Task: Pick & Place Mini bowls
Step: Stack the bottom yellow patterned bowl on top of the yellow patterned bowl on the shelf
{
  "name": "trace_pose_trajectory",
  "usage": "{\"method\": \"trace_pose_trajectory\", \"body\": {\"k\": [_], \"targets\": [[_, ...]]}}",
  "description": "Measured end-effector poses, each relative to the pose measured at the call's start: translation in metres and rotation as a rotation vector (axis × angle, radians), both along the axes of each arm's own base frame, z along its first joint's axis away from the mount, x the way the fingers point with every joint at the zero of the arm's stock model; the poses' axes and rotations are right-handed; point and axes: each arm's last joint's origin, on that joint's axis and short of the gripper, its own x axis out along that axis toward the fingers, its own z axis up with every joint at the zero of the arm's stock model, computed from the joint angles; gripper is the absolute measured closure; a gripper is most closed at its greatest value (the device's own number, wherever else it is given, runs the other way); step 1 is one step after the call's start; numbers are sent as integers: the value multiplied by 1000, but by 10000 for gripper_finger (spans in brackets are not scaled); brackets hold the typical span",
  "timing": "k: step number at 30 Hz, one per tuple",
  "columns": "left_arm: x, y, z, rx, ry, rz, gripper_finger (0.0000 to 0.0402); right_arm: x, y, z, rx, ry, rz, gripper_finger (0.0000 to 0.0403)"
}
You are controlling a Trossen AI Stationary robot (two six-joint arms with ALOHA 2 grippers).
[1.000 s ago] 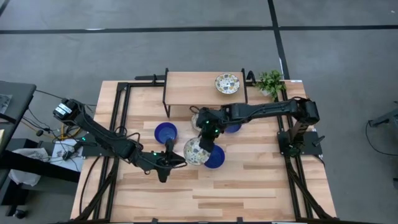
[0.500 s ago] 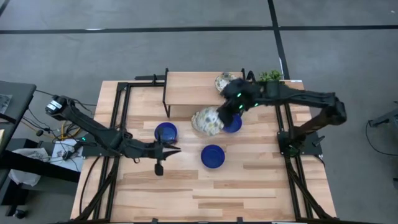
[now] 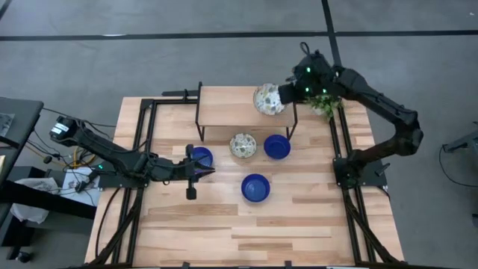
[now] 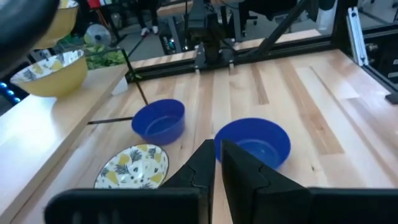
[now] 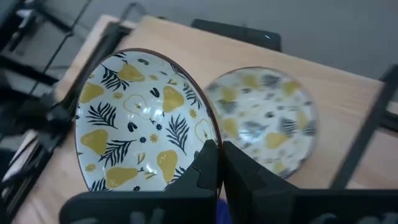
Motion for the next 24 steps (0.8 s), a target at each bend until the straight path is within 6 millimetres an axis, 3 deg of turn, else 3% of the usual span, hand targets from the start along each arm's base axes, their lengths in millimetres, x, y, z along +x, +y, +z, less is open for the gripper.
{"method": "trace_pose_trajectory", "body": {"k": [7, 12, 24], "targets": [[0, 0, -1, -7, -7, -20, 376, -9, -45, -21, 122, 5, -95, 403], [0, 0, 0, -8, -11, -19, 376, -7, -63, -37, 195, 20, -125, 403], [0, 0, 0, -9, -14, -19, 376, -12, -68, -45, 261, 56, -148, 403]]}}
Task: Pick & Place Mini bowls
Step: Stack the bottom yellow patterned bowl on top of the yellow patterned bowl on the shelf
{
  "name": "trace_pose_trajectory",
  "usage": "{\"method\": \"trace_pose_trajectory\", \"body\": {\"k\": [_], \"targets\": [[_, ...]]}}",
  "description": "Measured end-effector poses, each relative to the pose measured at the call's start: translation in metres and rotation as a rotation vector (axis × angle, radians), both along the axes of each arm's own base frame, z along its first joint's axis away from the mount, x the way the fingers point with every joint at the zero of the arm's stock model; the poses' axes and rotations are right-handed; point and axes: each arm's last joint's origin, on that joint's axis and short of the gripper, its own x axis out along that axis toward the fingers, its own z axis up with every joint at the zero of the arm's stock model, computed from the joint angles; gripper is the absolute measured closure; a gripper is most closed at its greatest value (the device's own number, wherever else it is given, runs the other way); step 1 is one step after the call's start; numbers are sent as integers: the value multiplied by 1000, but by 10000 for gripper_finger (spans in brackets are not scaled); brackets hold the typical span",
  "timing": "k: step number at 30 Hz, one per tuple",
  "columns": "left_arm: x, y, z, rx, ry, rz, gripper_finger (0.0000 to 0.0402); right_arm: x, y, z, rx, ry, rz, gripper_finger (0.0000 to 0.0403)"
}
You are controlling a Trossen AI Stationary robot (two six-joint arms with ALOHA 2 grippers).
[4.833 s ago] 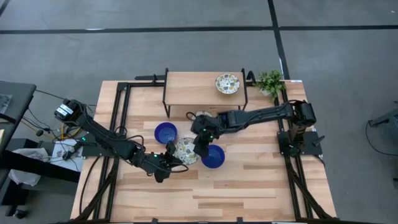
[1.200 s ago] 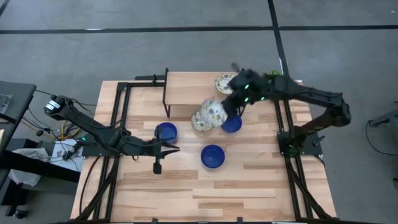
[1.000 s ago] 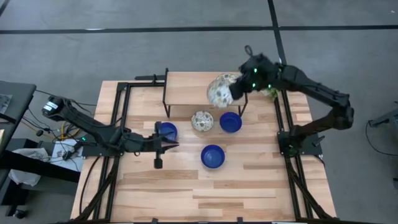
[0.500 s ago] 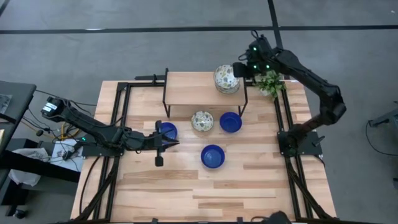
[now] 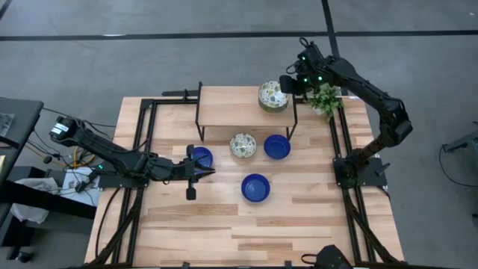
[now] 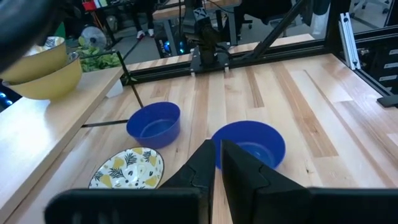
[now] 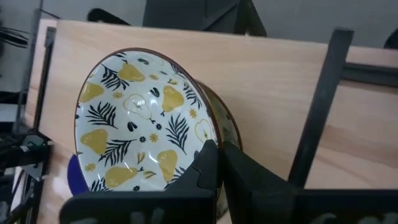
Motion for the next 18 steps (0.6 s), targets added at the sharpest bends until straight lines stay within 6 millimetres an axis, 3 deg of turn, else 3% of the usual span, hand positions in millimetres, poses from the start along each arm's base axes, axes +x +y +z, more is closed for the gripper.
{"method": "trace_pose_trajectory", "body": {"k": [18], "targets": [[0, 0, 0, -1, -5, 1, 376, -1, 2, -2, 7, 32, 15, 388]]}}
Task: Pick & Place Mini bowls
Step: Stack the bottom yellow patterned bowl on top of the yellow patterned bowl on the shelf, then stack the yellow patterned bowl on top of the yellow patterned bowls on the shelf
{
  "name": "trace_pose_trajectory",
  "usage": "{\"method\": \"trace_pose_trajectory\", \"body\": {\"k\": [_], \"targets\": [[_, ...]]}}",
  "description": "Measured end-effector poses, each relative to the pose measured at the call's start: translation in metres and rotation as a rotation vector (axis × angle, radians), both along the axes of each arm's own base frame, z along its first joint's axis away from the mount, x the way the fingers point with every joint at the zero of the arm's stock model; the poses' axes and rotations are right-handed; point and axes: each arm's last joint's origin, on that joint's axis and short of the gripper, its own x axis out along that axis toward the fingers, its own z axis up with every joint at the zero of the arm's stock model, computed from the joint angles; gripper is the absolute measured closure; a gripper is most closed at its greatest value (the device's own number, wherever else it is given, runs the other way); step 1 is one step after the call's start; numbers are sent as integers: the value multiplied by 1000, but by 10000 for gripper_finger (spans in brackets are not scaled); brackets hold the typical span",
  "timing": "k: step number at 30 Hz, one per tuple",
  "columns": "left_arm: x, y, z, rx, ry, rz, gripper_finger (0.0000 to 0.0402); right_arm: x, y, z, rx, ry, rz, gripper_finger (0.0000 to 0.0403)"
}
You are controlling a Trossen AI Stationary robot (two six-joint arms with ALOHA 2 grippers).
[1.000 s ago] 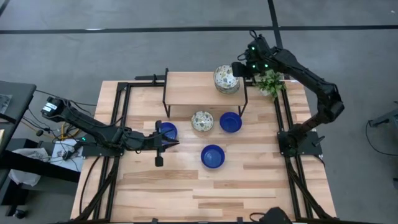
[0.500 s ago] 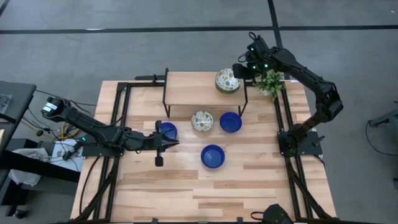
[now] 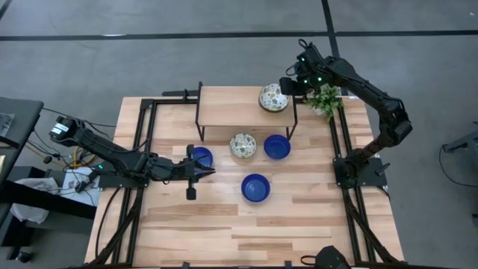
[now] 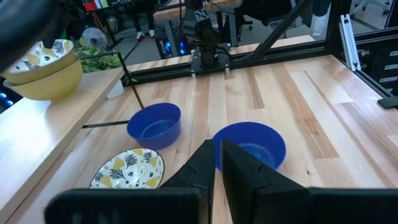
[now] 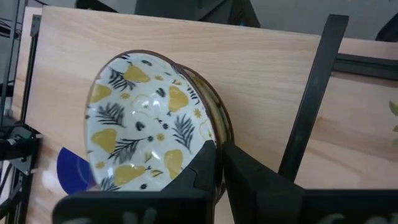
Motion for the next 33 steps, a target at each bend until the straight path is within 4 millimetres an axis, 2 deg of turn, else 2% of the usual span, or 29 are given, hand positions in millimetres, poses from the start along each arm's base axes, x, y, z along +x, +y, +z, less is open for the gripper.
{"method": "trace_pose_trajectory", "body": {"k": [7, 23, 28, 33], "targets": [[0, 0, 0, 3, -2, 0, 376, 0, 0, 0, -2, -1, 7, 373], [0, 0, 1, 0, -8, -1, 376, 1, 1, 2, -40, -1, 57, 305], [0, 0, 1, 0, -8, -1, 376, -5, 8, 16, -123, -28, 103, 299], [0, 0, 1, 0, -7, -1, 376, -15, 21, 43, -273, -101, 154, 305]]}}
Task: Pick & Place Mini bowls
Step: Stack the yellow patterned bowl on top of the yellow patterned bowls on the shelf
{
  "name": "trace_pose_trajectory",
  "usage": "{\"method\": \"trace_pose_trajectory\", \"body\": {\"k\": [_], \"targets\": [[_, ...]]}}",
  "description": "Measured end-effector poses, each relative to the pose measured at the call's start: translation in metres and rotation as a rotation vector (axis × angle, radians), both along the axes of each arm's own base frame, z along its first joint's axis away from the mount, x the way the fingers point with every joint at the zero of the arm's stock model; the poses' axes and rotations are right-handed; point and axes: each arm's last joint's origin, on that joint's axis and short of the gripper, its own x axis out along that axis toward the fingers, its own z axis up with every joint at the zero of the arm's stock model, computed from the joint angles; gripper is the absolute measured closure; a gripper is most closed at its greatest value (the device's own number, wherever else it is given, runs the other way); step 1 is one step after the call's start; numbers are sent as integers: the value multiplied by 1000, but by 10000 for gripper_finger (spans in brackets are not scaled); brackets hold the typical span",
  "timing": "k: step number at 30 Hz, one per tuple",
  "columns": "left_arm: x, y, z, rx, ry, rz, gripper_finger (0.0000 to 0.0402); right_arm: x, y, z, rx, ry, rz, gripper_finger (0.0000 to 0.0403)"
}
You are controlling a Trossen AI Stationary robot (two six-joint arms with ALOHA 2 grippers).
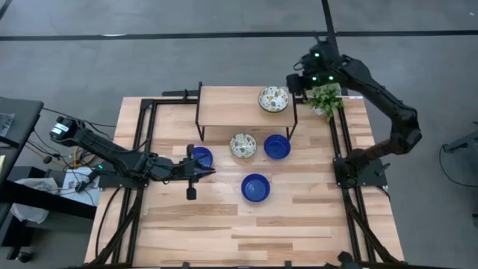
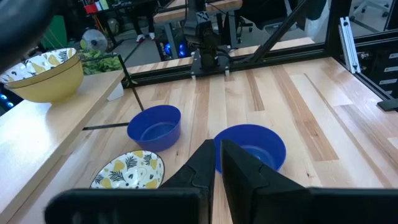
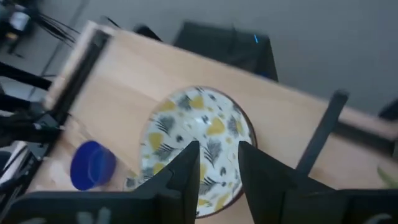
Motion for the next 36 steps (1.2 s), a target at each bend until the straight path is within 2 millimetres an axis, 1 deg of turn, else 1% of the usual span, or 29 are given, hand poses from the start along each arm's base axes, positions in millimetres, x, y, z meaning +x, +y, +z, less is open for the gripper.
{"method": "trace_pose_trajectory", "body": {"k": [2, 5, 10, 13, 16, 18, 22, 26, 31, 36], "targets": [[1, 0, -1, 3, 6, 0, 376, -4, 9, 10, -66, -17, 26, 308], [5, -2, -6, 13, 30, -2, 376, -10, 27, 25, -172, -24, 74, 311], [17, -4, -17, 36, 69, 7, 373, -18, 64, 46, -338, -48, 244, 312], [25, 0, -26, 49, 106, 37, 363, -20, 89, 56, -413, -82, 358, 312], [33, 7, -34, 50, 141, 79, 344, -20, 112, 62, -448, -116, 463, 312], [37, 12, -39, 55, 165, 97, 328, -19, 126, 62, -453, -115, 516, 312], [46, 17, -44, 61, 201, 62, 298, -13, 149, 54, -442, -31, 630, 312], [61, 19, -50, 172, 256, 54, 278, -8, 169, 47, -428, 41, 719, 312], [86, 27, -59, 279, 329, 39, 270, -2, 190, 44, -425, 42, 833, 312], [106, 40, -65, 400, 391, 77, 274, 2, 205, 42, -420, 36, 908, 312]]}}
